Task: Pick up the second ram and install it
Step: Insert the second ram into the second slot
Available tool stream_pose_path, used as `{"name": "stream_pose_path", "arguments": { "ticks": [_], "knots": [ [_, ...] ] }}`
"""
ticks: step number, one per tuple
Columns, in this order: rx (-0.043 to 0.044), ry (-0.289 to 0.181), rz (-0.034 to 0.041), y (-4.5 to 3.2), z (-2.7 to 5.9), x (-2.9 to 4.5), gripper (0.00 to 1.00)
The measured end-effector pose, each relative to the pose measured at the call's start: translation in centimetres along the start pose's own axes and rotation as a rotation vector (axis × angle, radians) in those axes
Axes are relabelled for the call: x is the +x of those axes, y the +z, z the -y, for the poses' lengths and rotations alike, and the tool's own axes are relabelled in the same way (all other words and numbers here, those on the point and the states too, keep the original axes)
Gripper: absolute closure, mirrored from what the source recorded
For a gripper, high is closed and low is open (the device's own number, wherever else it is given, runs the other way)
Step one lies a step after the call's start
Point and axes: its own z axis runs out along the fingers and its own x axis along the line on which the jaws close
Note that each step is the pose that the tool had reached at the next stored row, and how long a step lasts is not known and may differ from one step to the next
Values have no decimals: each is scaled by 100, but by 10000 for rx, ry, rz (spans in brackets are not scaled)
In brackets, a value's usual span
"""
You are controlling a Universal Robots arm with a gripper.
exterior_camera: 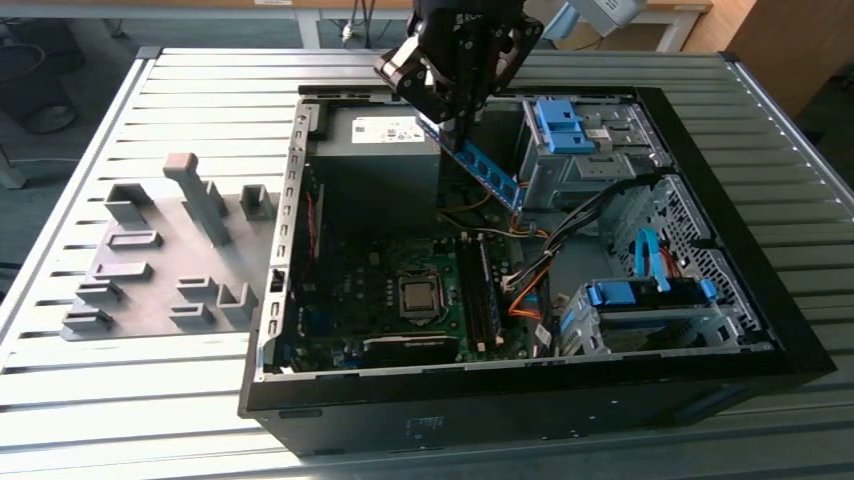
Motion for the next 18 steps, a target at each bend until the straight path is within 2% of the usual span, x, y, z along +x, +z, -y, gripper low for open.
{"name": "stream_pose_path", "arguments": {
  "ticks": [18],
  "knots": [
    [14, 649, -2, 0, 0, 0, 86]
  ]
}}
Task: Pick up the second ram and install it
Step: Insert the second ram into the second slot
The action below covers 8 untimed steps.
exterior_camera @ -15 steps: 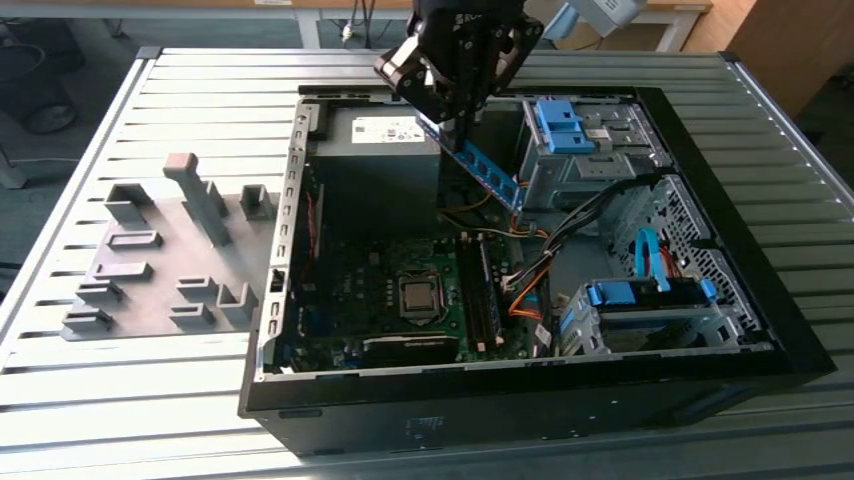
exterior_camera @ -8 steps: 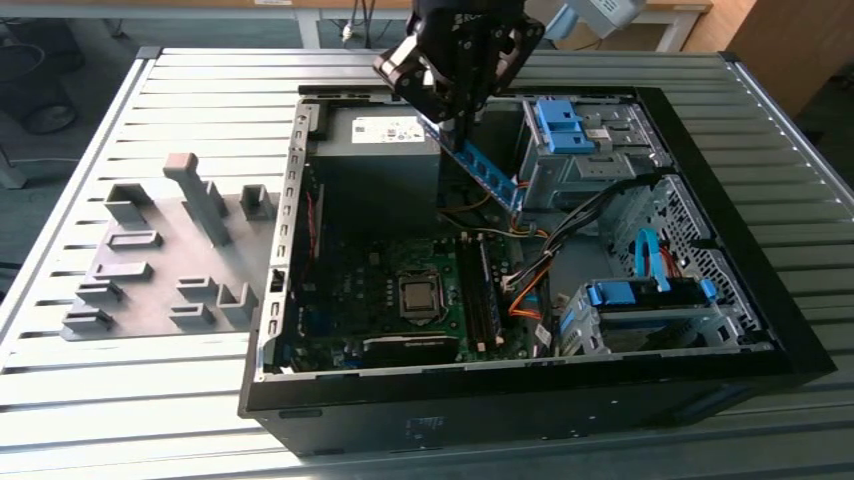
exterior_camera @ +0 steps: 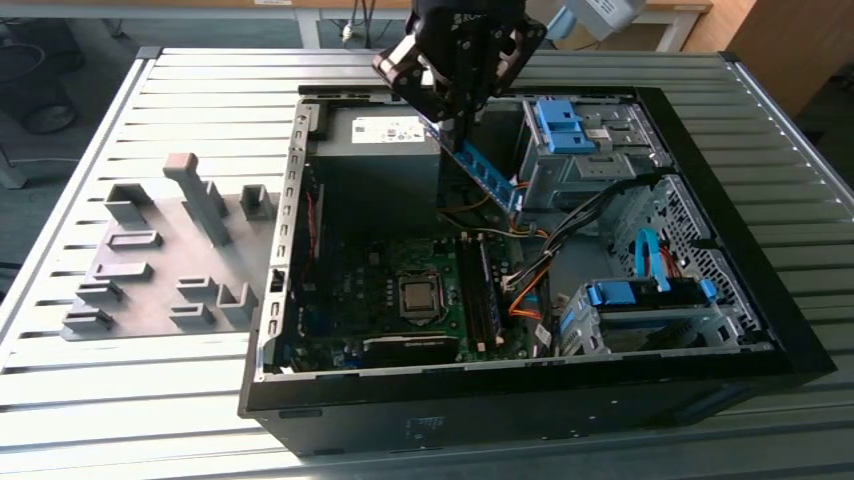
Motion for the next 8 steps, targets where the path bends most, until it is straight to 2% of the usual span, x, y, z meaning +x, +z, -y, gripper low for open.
{"name": "stream_pose_path", "arguments": {
  "ticks": [8],
  "knots": [
    [6, 285, -1, 0, 0, 0, 86]
  ]
}}
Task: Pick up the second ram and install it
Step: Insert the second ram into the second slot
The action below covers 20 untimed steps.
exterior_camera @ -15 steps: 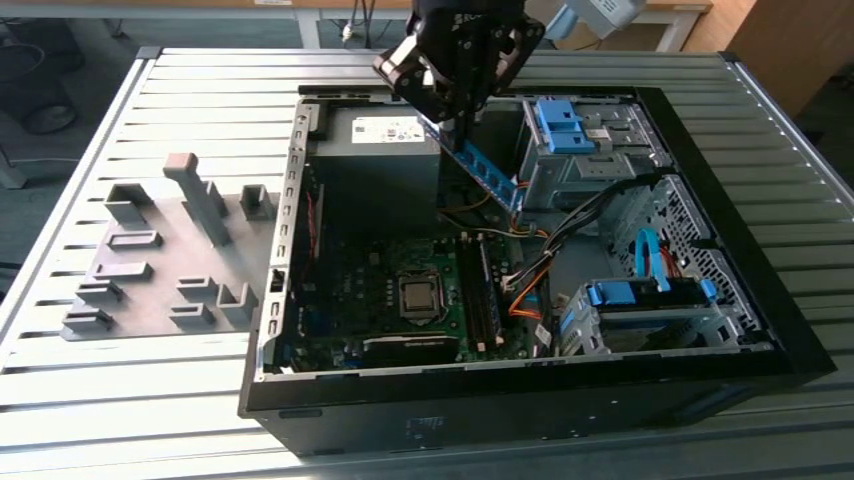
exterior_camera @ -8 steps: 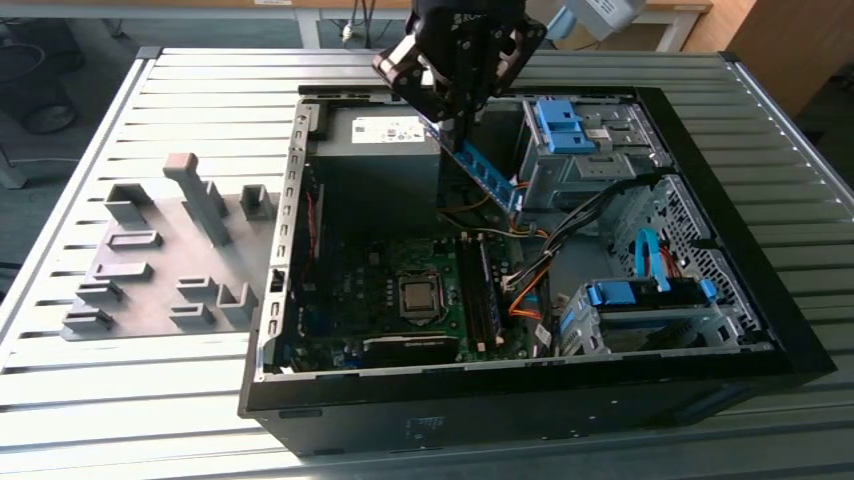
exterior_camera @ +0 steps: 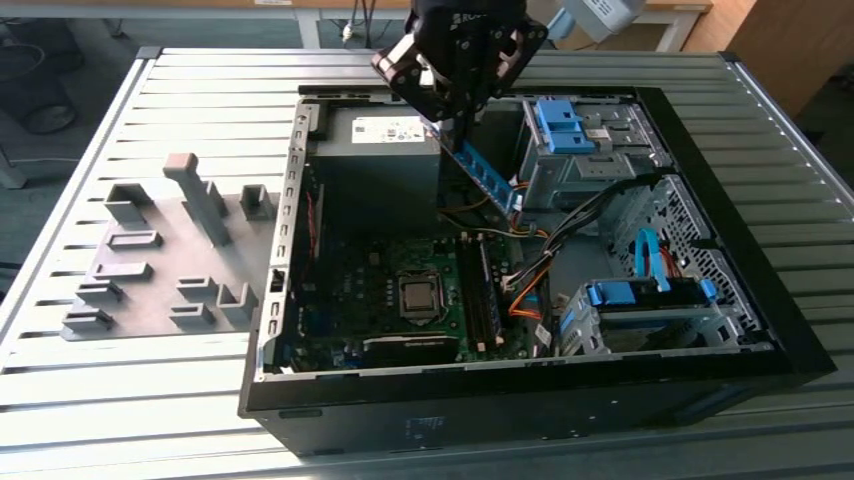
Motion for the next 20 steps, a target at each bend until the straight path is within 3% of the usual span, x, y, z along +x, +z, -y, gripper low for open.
{"name": "stream_pose_path", "arguments": {
  "ticks": [15, 20],
  "knots": [
    [12, 557, -2, 1, 0, 0, 86],
    [24, 1006, -4, 3, 0, 0, 86]
  ]
}}
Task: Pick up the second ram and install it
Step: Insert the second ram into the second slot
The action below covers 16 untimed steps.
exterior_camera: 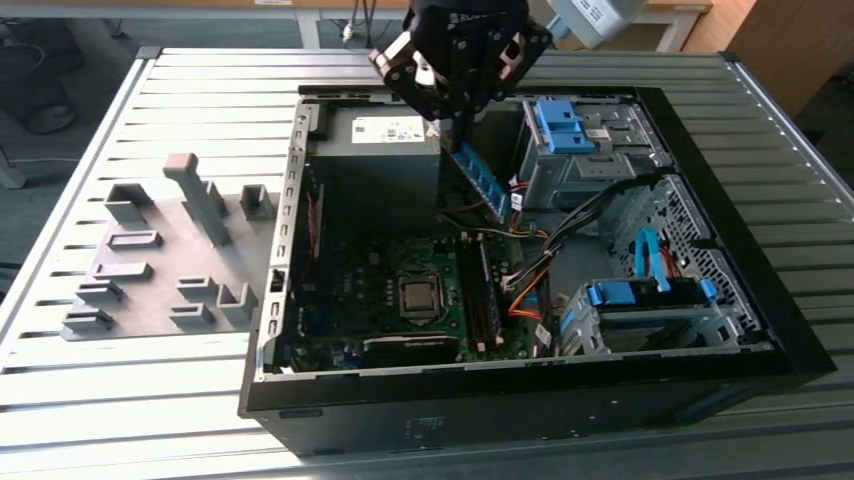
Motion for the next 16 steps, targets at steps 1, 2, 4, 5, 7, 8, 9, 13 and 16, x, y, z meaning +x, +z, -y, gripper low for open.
{"name": "stream_pose_path", "arguments": {
  "ticks": [1, 2, 4, 5, 7, 8, 9, 13, 16],
  "knots": [
    [4, 140, -1, 0, 0, 0, 86],
    [8, 280, -2, 1, 0, 0, 86],
    [13, 553, -2, 2, 0, 0, 86],
    [17, 690, -3, 3, 0, 0, 86],
    [22, 934, -4, 3, 0, 0, 86],
    [25, 1048, -5, 4, 0, 0, 86],
    [27, 1166, -5, 4, 0, 0, 86],
    [39, 1682, -7, 6, 0, 0, 86],
    [47, 2060, -9, 7, 0, 0, 86]
  ]
}}
